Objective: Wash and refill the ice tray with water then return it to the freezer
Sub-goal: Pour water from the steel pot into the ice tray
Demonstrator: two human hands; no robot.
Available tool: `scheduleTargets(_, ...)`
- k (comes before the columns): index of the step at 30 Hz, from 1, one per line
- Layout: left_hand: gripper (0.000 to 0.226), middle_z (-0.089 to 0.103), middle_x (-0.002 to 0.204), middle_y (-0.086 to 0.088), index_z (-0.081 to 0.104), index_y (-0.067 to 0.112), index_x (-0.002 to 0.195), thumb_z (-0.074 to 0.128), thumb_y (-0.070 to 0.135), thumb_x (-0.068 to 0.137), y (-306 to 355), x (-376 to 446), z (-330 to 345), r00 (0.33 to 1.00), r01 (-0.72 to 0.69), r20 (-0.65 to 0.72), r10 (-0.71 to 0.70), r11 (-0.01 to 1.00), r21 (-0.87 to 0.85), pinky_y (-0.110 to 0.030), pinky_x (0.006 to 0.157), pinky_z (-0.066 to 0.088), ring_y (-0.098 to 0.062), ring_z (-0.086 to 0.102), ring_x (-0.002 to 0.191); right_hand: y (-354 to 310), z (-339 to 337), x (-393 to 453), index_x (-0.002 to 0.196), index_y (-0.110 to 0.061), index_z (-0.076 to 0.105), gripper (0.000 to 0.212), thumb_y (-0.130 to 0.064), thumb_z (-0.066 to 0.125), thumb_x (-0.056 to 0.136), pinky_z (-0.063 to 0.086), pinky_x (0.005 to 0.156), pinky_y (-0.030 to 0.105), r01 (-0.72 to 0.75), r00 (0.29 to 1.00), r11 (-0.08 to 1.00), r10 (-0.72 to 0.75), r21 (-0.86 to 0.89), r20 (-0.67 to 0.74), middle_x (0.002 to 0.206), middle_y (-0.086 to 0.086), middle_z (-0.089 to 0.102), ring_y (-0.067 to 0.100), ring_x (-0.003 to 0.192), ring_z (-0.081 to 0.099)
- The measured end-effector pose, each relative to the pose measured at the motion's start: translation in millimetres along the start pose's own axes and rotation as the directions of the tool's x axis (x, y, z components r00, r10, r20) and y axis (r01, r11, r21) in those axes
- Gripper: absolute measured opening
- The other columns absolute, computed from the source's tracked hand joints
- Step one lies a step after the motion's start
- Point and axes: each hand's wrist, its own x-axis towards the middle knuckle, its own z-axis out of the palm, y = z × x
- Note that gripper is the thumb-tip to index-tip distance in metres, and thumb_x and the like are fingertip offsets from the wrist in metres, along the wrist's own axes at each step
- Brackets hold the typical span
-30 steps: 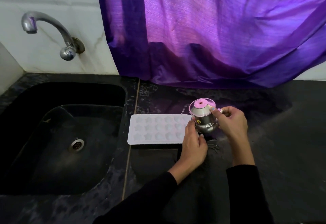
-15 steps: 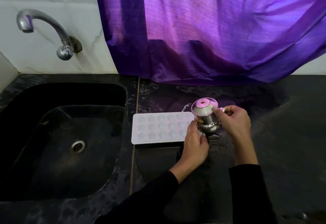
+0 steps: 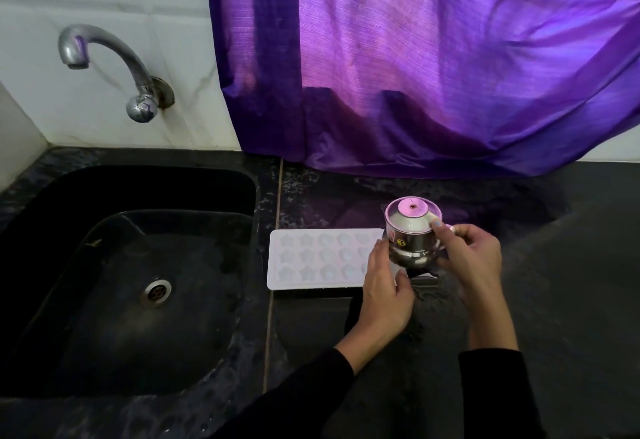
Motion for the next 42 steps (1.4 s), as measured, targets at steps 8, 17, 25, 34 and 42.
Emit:
scheduleTargets(8,0.059,0.041,0.140,0.007,0.027,0.021,0.146,0.044,0.012,0.091,0.1,-4.8,-5.5,1.000,0.001,-0.009,-0.002,1.000,-0.028,-0.035,0.110,0.037,-0.005,0.038,0.130,-11.3,9.9,-5.5,0.073,-0.018,0.062,0.033,-0.049,0.069,0.079,0.056,0.078,0.046,0.137,0.990,0.967,-0.138,-0.215,0.008,0.069,-0.001,0.069,0.023,0.074,0.068)
scheduleTargets(17,0.059,0.042,0.141,0.003,0.028,0.020,0.146,0.044,0.011,0.090,0.8,-5.8,-11.1,1.000,0.015,-0.010,-0.015,0.999,-0.035,-0.031,0.111,0.034,-0.008,0.039,0.131,-23.0,16.9,-8.9,0.079,-0.018,0.063,0.031,-0.048,0.069,0.081,0.049,0.078,0.037,0.202,0.979,0.925,-0.197,-0.323,0.048,0.074,-0.002,0.067,0.023,0.079,0.064)
scheduleTargets(25,0.060,0.043,0.139,0.002,0.030,0.020,0.145,0.046,0.009,0.089,1.2,-3.6,-12.7,1.000,0.023,-0.003,-0.024,0.999,-0.041,-0.030,0.108,0.037,-0.010,0.042,0.129,-26.4,18.1,-9.5,0.079,-0.017,0.063,0.030,-0.047,0.068,0.082,0.042,0.070,0.031,0.189,0.982,0.928,-0.184,-0.321,0.044,0.071,-0.003,0.066,0.021,0.075,0.062)
scheduleTargets(34,0.059,0.041,0.139,0.002,0.029,0.020,0.145,0.046,0.008,0.090,0.7,-5.8,-13.6,1.000,0.017,-0.002,-0.018,0.999,-0.041,-0.026,0.107,0.035,-0.010,0.040,0.129,-21.2,18.3,-7.6,0.076,-0.018,0.063,0.034,-0.051,0.068,0.079,0.054,0.079,0.041,0.171,0.985,0.938,-0.166,-0.301,0.040,0.073,0.000,0.069,0.024,0.077,0.067)
scheduleTargets(42,0.064,0.030,0.148,0.003,0.020,0.020,0.149,0.045,0.009,0.091,3.8,-6.9,-14.3,0.999,-0.010,-0.032,0.008,0.999,-0.036,-0.033,0.113,0.032,-0.011,0.034,0.136,-19.1,12.0,-7.2,0.071,-0.016,0.064,0.031,-0.046,0.072,0.076,0.057,0.078,0.055,0.083,0.995,0.992,-0.078,-0.093,0.062,0.067,0.003,0.069,0.028,0.075,0.070)
